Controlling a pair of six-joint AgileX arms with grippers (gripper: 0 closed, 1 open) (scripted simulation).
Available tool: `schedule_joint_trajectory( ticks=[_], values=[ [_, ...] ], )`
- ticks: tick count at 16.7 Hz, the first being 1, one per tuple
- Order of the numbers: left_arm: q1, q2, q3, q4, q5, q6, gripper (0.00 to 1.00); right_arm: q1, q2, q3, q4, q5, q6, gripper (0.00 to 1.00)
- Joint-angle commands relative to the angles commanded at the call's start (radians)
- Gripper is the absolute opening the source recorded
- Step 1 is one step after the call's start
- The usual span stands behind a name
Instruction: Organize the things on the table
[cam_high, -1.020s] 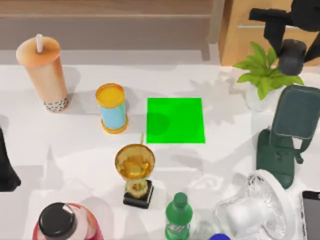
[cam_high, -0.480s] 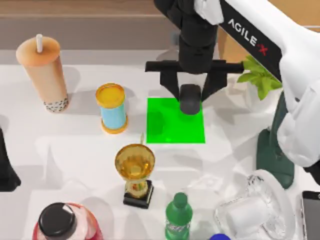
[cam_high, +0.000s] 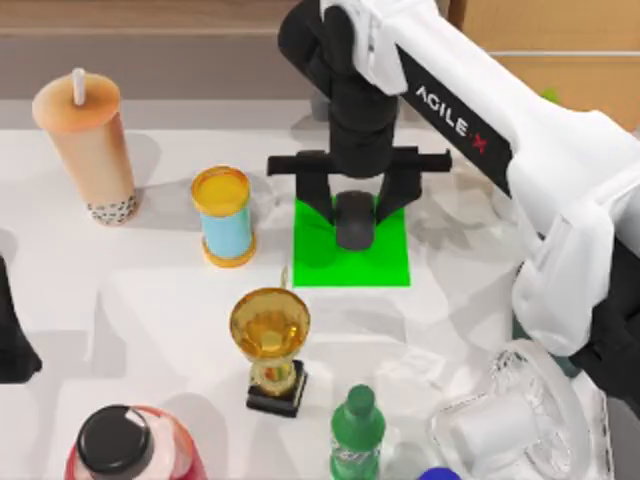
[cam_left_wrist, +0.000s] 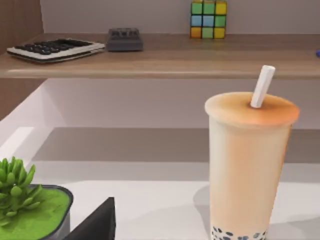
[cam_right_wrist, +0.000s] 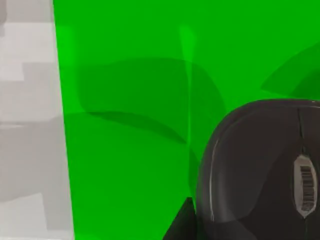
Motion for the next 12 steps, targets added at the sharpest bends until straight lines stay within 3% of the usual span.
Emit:
schedule_joint_trajectory(
  ticks=[12],
  values=[
    [0.0, 0.0, 0.0, 0.0, 0.0, 0.0, 1.0, -0.037, -0.031, -0.036, -0.037, -0.032, 0.09, 0.0]
  ],
)
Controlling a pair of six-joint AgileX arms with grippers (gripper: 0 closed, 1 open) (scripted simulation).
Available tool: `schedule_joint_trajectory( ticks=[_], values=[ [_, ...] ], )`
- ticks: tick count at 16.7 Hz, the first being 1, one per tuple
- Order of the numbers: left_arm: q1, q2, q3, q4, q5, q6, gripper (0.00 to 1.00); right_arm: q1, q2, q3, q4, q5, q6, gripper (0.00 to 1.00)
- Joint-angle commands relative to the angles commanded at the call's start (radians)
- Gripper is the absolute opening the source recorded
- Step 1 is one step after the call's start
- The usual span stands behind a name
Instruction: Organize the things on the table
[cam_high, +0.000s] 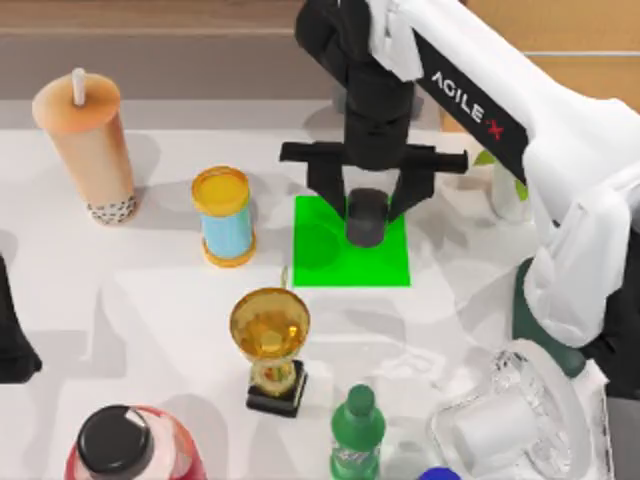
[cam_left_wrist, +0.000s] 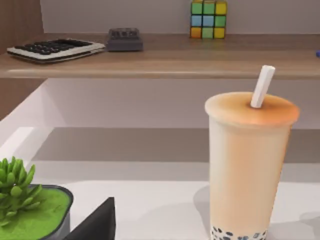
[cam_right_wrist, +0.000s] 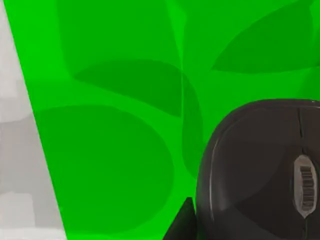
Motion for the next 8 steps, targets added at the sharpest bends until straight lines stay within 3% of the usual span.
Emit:
schedule_joint_trajectory(
  ticks=[4, 8],
  values=[
    [0.0, 0.0, 0.0, 0.0, 0.0, 0.0, 1.0, -0.012, 0.021, -0.074, 0.005, -0.034, -0.021, 0.0],
    [0.0, 0.0, 0.0, 0.0, 0.0, 0.0, 1.0, 0.025, -0.001, -0.085, 0.093, 0.014, -0.079, 0.0]
  ],
)
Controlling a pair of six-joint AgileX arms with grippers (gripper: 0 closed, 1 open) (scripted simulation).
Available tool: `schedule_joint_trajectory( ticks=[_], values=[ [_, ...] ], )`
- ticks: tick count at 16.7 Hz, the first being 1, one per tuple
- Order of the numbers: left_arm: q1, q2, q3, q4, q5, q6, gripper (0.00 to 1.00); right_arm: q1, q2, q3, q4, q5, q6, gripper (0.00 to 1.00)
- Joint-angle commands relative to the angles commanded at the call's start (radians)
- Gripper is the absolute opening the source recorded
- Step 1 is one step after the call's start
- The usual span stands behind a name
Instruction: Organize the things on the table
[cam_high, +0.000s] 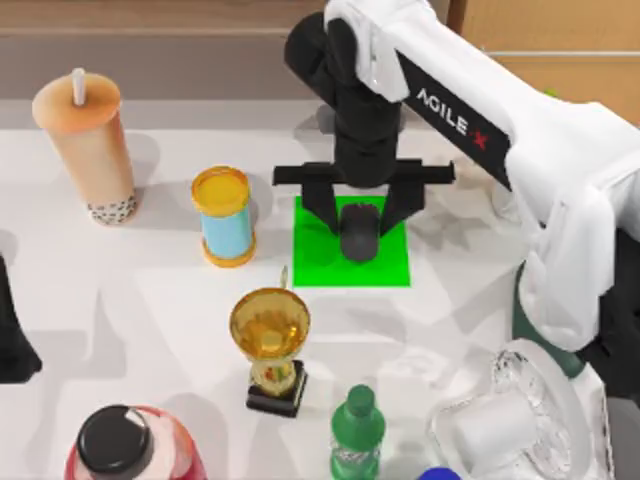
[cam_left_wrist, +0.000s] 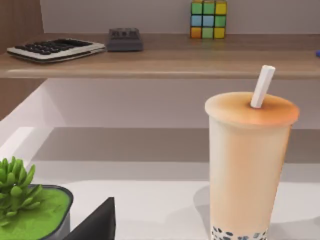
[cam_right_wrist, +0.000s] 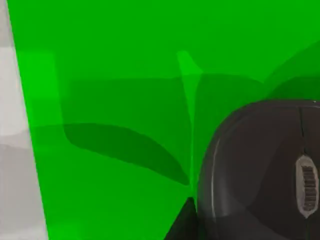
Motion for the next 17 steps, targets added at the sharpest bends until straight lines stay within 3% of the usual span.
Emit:
schedule_joint_trajectory(
  ticks=[6, 17],
  values=[
    [0.0, 0.0, 0.0, 0.0, 0.0, 0.0, 1.0, 0.012, -0.01, -0.002, 0.024, 0.017, -0.01, 0.0],
    [0.0, 0.0, 0.0, 0.0, 0.0, 0.0, 1.0, 0.012, -0.01, -0.002, 0.024, 0.017, -0.01, 0.83]
  ],
)
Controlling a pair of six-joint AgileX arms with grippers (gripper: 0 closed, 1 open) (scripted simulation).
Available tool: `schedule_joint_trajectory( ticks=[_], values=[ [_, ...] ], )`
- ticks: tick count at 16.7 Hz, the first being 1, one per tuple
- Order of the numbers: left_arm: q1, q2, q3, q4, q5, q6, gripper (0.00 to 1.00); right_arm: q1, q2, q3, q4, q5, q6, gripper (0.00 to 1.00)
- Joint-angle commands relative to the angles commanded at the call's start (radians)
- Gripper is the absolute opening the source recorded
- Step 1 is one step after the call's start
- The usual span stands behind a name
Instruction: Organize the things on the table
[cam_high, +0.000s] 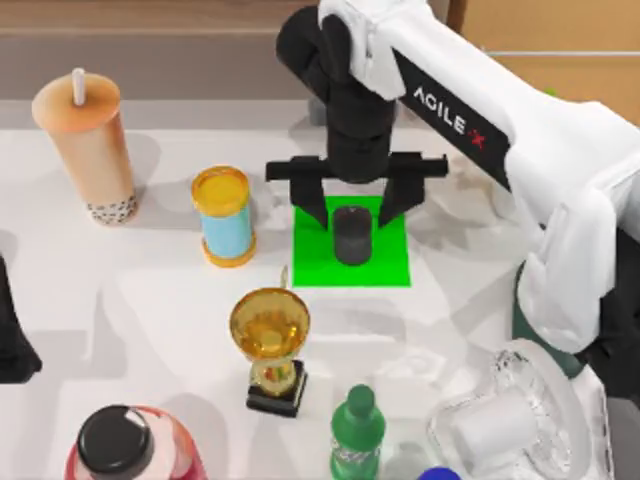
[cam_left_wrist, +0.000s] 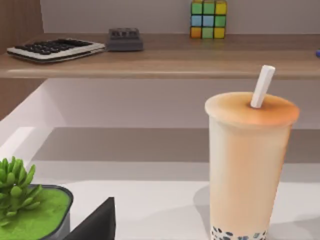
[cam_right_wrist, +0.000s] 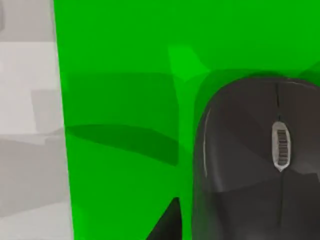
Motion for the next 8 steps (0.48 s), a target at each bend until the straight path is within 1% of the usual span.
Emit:
schedule_joint_trajectory(
  ticks=[2, 3, 8],
  values=[
    [0.0, 0.0, 0.0, 0.0, 0.0, 0.0, 1.0, 0.0, 0.0, 0.0, 0.0, 0.0, 0.0, 0.98],
    [0.0, 0.0, 0.0, 0.0, 0.0, 0.0, 1.0, 0.0, 0.0, 0.0, 0.0, 0.0, 0.0, 1.0],
    [0.0, 0.0, 0.0, 0.0, 0.0, 0.0, 1.0, 0.0, 0.0, 0.0, 0.0, 0.0, 0.0, 1.0]
  ],
)
